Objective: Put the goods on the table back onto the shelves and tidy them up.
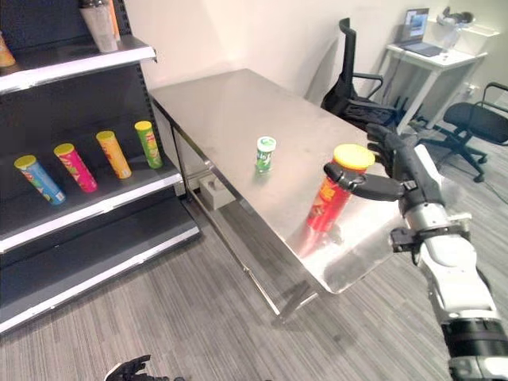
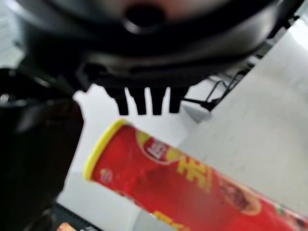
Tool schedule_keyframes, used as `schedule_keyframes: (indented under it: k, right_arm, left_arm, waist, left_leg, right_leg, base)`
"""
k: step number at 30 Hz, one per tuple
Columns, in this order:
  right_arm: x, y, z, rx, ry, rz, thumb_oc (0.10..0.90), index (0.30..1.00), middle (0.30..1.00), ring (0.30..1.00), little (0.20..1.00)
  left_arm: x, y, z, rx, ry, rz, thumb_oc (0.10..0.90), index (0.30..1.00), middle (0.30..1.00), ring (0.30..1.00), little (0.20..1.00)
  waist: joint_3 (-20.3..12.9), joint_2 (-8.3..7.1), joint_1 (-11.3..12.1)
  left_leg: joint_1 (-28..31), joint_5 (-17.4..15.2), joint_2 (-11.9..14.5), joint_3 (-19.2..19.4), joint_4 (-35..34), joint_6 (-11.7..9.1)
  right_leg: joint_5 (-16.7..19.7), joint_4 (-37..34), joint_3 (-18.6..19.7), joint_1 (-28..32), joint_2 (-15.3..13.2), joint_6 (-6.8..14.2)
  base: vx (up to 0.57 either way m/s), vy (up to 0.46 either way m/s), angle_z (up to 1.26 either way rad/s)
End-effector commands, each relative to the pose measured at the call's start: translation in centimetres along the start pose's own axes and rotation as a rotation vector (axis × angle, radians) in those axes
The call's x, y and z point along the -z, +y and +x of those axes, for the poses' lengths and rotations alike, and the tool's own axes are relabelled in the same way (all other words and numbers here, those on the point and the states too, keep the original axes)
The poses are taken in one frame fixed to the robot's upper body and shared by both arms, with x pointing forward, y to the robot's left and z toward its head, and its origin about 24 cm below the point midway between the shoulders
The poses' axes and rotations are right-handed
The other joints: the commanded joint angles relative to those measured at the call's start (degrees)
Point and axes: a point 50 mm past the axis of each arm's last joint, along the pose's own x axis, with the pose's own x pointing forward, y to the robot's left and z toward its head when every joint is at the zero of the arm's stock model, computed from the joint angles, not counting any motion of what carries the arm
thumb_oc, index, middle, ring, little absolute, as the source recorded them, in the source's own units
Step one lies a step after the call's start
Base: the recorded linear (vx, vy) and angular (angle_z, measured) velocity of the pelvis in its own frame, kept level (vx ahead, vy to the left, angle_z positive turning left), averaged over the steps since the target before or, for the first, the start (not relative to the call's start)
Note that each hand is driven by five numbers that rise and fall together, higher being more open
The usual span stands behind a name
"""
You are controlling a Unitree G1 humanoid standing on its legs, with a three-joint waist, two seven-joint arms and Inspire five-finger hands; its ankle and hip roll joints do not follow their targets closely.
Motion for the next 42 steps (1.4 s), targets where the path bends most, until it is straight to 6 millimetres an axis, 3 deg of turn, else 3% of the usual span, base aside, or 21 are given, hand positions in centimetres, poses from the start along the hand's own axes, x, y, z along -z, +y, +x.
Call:
schedule_keyframes:
  k: [1, 12, 22, 24, 25, 36, 42]
  right_arm:
    - [-6.2, -3.0, 2.3, 0.106, -0.242, -0.067, 0.800, 0.900, 0.900, 0.900, 0.900]
    - [-5.3, -1.7, 3.7, 0.081, -0.183, -0.074, 0.800, 0.900, 0.900, 0.900, 0.900]
    - [-6.5, -1.0, 4.5, 0.067, -0.220, -0.079, 0.800, 0.900, 0.900, 0.900, 0.900]
    - [-6.5, -1.0, 4.5, 0.061, -0.218, -0.086, 0.707, 0.761, 0.761, 0.761, 0.761]
    - [-6.3, -0.9, 4.6, 0.052, -0.207, -0.101, 0.400, 0.300, 0.300, 0.300, 0.300]
    - [-6.1, -1.1, 4.3, 0.061, -0.195, -0.130, 0.400, 0.300, 0.300, 0.300, 0.300]
    - [-7.3, -2.3, 3.2, 0.161, -0.270, -0.150, 0.400, 0.300, 0.300, 0.300, 0.300]
  left_arm:
    - [-1.7, 2.0, 0.3, -0.033, -0.043, 0.114, 0.800, 0.900, 0.900, 0.900, 0.900]
    - [-1.2, 2.1, 0.2, -0.036, -0.028, 0.116, 0.800, 0.900, 0.900, 0.900, 0.900]
    - [-1.1, 1.9, 0.2, -0.028, -0.025, 0.135, 0.800, 0.900, 0.900, 0.900, 0.900]
    - [-1.1, 2.0, 0.2, -0.029, -0.025, 0.137, 0.800, 0.900, 0.900, 0.900, 0.900]
    - [-1.1, 2.0, 0.1, -0.027, -0.027, 0.137, 0.800, 0.900, 0.900, 0.900, 0.900]
    - [-1.4, 2.2, 0.1, -0.035, -0.039, 0.137, 0.800, 0.900, 0.900, 0.900, 0.900]
    - [-1.7, 2.9, 0.0, -0.060, -0.050, 0.128, 0.800, 0.900, 0.900, 0.900, 0.900]
  waist:
    - [-0.69, -3.33, 2.55]
    - [-0.43, -3.44, 3.27]
    - [-0.33, -3.56, 3.78]
    - [-0.33, -3.61, 3.86]
    - [-0.33, -3.71, 3.93]
    - [-0.25, -3.83, 3.75]
    - [-0.35, -3.44, 3.65]
  left_leg:
    - [3.51, -6.37, -0.44, 1.55, 0.25, -0.44]
    - [3.59, -6.37, -0.49, 1.21, 0.25, -0.42]
    - [3.87, -6.46, -0.45, 0.70, 0.25, -0.43]
    - [3.89, -6.47, -0.41, 0.69, 0.25, -0.45]
    - [3.96, -6.46, -0.37, 0.63, 0.25, -0.47]
    - [4.22, -6.57, -0.16, 0.57, 0.25, -0.54]
    - [4.78, -6.61, 0.81, 0.31, 0.25, -0.94]
  right_leg:
    - [-2.13, 0.44, 1.82, 0.65, -1.94, 2.64]
    - [-2.37, 0.44, 1.57, 0.99, -2.01, 2.62]
    - [-2.67, 0.44, 1.27, 1.47, -1.93, 2.48]
    - [-2.71, 0.44, 1.09, 1.55, -1.87, 2.48]
    - [-2.69, 0.44, 1.09, 1.59, -1.87, 2.45]
    - [-3.03, 0.44, 1.15, 1.86, -1.62, 2.33]
    - [-4.06, 0.47, 1.21, 2.36, -0.84, 1.81]
  base:
    - [0.00, 0.000, 0.00]
    - [0.00, -0.001, 0.00]
    - [0.01, -0.005, 0.03]
    - [0.01, -0.004, 0.02]
    - [0.01, -0.006, 0.05]
    - [0.00, 0.000, 0.00]
    - [0.02, -0.058, 0.01]
